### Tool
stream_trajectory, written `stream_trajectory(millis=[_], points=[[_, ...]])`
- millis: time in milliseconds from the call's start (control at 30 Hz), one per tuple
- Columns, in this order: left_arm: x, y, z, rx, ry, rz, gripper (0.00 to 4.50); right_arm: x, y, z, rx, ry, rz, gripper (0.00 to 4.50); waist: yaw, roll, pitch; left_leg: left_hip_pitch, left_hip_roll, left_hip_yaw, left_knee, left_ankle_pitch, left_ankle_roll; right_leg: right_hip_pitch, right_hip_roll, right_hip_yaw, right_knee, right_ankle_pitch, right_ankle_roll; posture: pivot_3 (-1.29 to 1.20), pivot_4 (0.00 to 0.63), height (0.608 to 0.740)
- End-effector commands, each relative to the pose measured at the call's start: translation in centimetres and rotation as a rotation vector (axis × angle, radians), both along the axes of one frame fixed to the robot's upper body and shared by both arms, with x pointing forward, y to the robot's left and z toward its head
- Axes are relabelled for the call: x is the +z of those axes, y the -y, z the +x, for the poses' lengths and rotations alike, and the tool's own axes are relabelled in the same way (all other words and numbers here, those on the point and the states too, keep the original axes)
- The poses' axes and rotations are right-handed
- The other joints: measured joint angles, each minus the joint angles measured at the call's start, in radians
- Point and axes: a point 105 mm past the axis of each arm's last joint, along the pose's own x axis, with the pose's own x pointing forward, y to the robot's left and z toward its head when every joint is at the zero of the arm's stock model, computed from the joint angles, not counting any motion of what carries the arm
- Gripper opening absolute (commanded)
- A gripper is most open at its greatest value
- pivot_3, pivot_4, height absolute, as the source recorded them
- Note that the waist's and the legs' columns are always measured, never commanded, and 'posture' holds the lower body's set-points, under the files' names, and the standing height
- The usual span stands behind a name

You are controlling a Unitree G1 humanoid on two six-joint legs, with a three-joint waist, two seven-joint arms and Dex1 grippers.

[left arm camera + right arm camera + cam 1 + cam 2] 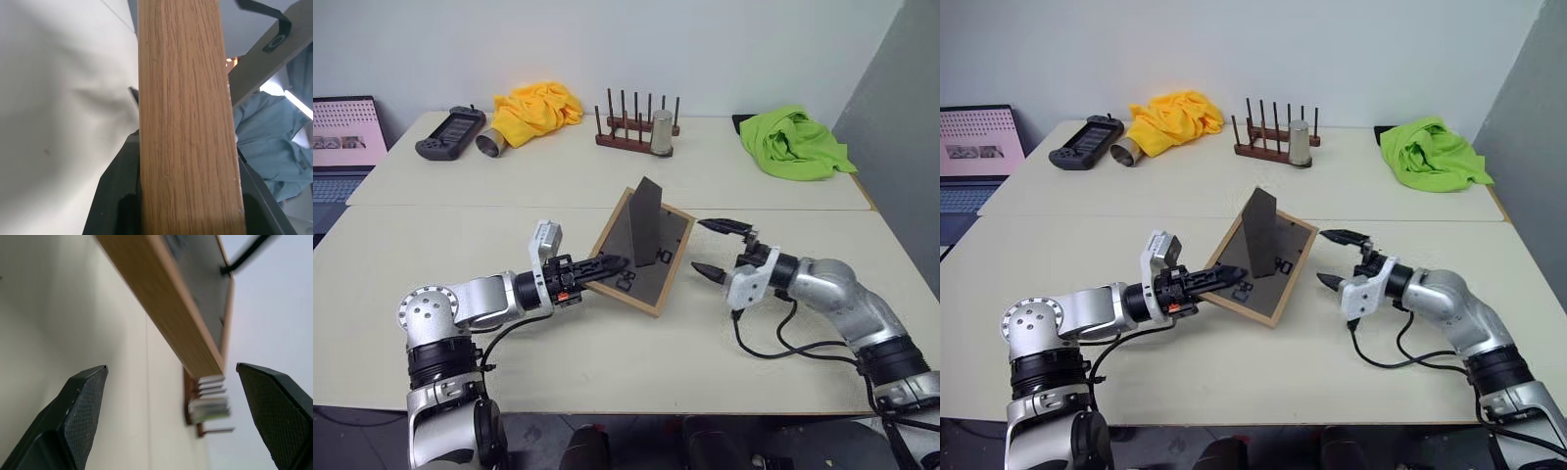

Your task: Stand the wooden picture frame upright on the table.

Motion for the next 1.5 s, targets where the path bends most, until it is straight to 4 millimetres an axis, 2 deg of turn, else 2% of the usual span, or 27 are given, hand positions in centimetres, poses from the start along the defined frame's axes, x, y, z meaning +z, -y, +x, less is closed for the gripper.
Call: stream_trajectory(millis=[33,100,200,500,633,700,733,767,800,900,967,1067,1100,1133,1200,1333,1400,1500], points=[[1.0,0.6,-0.8,0.006,-0.001,-0.040,1.25,2.1,-1.9,0.0,0.071,0.144,0.066,4.47,0.002,0.000,0.000,0.000,0.000,0.000,0.000,0.000,0.000,0.000,0.000,0.000,0.000,0.000,0.000,0.00,0.150,0.740],[0.9,0.7,-0.9,0.017,-0.010,-0.038,1.25,2.4,-2.4,0.1,0.084,0.159,0.088,4.47,0.007,0.000,0.000,0.000,0.000,0.000,0.000,0.000,0.000,0.000,-0.001,0.000,0.000,0.000,0.000,0.00,0.150,0.740],[0.7,0.7,-1.0,0.033,-0.007,-0.030,1.25,2.6,-2.4,0.3,0.093,0.158,0.108,4.00,0.015,0.000,0.000,0.000,-0.001,0.000,0.001,0.000,0.000,0.001,-0.001,-0.001,0.000,0.000,0.000,0.00,0.150,0.740],[0.7,0.5,-1.2,0.037,0.000,-0.021,1.25,2.7,-2.1,0.3,0.107,0.170,0.119,1.89,0.020,0.000,0.000,0.000,-0.002,0.000,0.001,0.000,0.000,0.001,-0.001,0.000,0.000,0.000,0.000,0.00,0.150,0.740],[0.7,0.3,-1.2,0.041,0.001,-0.009,1.25,2.9,-1.9,0.4,0.103,0.169,0.131,1.69,0.020,0.000,0.000,0.000,-0.002,-0.001,0.001,0.000,0.000,0.001,-0.001,0.000,0.000,0.000,0.000,0.00,0.150,0.740],[0.8,0.0,-1.3,0.044,0.006,-0.012,1.92,2.9,-1.7,0.5,0.096,0.160,0.141,1.68,0.020,0.000,0.000,0.000,-0.002,-0.001,0.001,0.000,0.000,0.001,-0.001,-0.001,0.000,0.000,0.000,0.00,0.150,0.740],[1.0,-0.2,-1.4,0.040,0.015,-0.015,1.93,3.0,-1.6,0.6,0.093,0.152,0.148,1.68,0.020,0.000,0.000,0.000,-0.002,-0.001,0.001,0.000,0.000,0.001,-0.001,-0.001,0.000,0.000,0.000,0.00,0.150,0.740],[1.3,-0.6,-1.4,0.043,0.028,-0.015,2.18,3.0,-1.6,0.5,0.103,0.136,0.160,1.61,0.020,0.000,0.000,0.000,-0.002,-0.001,0.001,0.000,0.000,0.001,-0.001,-0.001,0.000,0.000,0.000,0.00,0.150,0.740],[1.8,-1.1,-1.3,0.051,0.050,-0.005,2.39,3.3,-1.5,0.5,0.103,0.110,0.190,1.42,0.019,0.000,0.000,0.000,-0.001,-0.001,0.001,0.000,0.000,0.001,-0.001,-0.001,0.000,0.000,0.000,0.00,0.150,0.740],[4.2,-3.6,-0.3,0.127,0.116,0.025,2.98,4.0,-1.2,0.4,0.113,0.054,0.229,1.32,0.016,0.000,0.000,0.000,-0.001,-0.001,0.001,0.000,0.000,0.001,-0.001,-0.001,0.000,0.000,0.000,0.00,0.150,0.740],[5.6,-5.3,0.1,0.185,0.160,0.068,3.40,4.1,-0.8,0.7,0.105,-0.023,0.265,1.31,0.015,0.000,0.000,-0.001,-0.001,-0.002,0.001,0.000,0.001,0.001,-0.001,-0.001,0.000,0.000,0.000,0.00,0.150,0.740],[6.3,-6.0,0.1,0.201,0.216,0.148,4.05,4.1,-0.4,1.1,0.093,-0.113,0.297,1.31,0.014,0.000,0.000,0.000,-0.001,-0.001,0.001,-0.001,0.002,0.001,-0.001,-0.001,0.000,0.000,-0.001,0.00,0.150,0.740],[6.2,-6.4,-0.2,0.208,0.260,0.227,4.37,4.4,-0.5,1.4,0.092,-0.201,0.353,1.30,0.014,0.000,0.000,-0.001,-0.001,-0.001,0.001,-0.001,0.003,0.001,-0.001,-0.001,0.000,0.000,-0.001,0.00,0.150,0.740],[6.0,-6.8,-0.4,0.224,0.285,0.282,4.48,4.4,-0.6,2.0,0.083,-0.327,0.405,1.30,0.014,0.000,0.000,-0.001,-0.001,-0.001,0.000,-0.001,0.003,0.001,-0.001,-0.002,-0.001,0.000,-0.001,0.00,0.150,0.740],[5.3,-7.3,-0.5,0.257,0.342,0.398,4.50,4.4,-1.1,2.6,0.100,-0.521,0.492,1.30,0.006,0.000,0.000,-0.001,-0.001,-0.001,0.000,-0.001,0.002,0.001,-0.001,-0.002,-0.001,0.000,-0.001,0.00,0.150,0.740],[4.1,-6.4,-0.2,0.273,0.575,0.672,4.50,3.6,-1.9,3.8,0.105,-0.987,0.661,1.29,0.006,0.000,0.001,0.000,0.001,-0.002,0.000,0.000,0.000,0.001,0.000,-0.002,0.000,0.000,-0.001,0.00,0.150,0.740],[3.6,-6.1,0.0,0.267,0.674,0.758,4.50,3.4,-2.2,4.6,0.086,-1.104,0.730,1.29,0.010,0.001,0.001,0.000,0.000,-0.001,0.000,0.000,0.000,0.001,0.000,-0.002,0.000,0.000,-0.002,0.00,0.150,0.740],[3.5,-5.8,0.4,0.294,0.743,0.767,4.50,2.8,-3.0,4.8,0.087,-1.265,0.761,1.29,0.010,0.001,0.001,-0.001,0.000,-0.001,-0.001,-0.002,0.003,0.000,0.000,-0.002,0.000,0.000,-0.002,0.00,0.150,0.740]])
